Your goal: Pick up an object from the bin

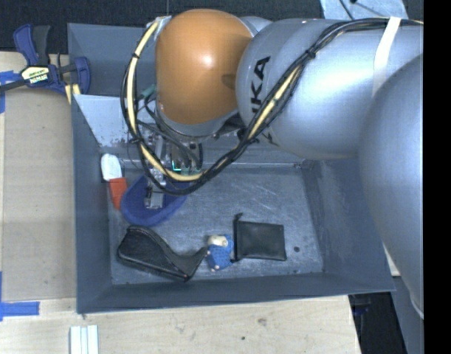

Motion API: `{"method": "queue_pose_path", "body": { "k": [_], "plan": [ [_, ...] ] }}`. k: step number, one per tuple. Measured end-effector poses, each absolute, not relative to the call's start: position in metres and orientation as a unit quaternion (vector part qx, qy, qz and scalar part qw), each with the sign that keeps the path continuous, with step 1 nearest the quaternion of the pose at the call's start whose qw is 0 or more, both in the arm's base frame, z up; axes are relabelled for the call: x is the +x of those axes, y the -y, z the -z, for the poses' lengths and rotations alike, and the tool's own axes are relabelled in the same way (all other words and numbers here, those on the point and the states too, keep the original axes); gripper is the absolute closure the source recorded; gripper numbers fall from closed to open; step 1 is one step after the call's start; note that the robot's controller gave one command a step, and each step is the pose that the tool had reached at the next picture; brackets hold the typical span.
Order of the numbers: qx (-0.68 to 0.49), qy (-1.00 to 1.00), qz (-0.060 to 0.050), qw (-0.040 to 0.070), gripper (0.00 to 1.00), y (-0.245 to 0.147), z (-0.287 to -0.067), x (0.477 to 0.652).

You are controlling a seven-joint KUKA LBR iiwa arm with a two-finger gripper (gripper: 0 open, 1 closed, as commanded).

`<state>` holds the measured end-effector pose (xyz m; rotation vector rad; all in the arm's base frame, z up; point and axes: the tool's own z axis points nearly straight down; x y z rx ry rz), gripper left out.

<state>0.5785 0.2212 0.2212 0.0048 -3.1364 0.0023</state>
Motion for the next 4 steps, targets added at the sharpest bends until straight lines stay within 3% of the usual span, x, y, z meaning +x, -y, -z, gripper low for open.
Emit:
{"method": "queue_pose_path", "body": {
  "k": [1,2,3,4],
  "plan": [
    [0.006,1.000,-0.002,0.004,0.00,-0.121,-0.118,0.518],
    [-0.044,0.999,0.000,-0.003,0.00,-0.172,-0.069,0.597],
    [-0.045,0.999,0.001,-0.008,1.00,-0.171,-0.077,0.599],
    [-0.041,0.999,0.002,-0.006,1.00,-0.165,-0.239,0.600]
  ]
}}
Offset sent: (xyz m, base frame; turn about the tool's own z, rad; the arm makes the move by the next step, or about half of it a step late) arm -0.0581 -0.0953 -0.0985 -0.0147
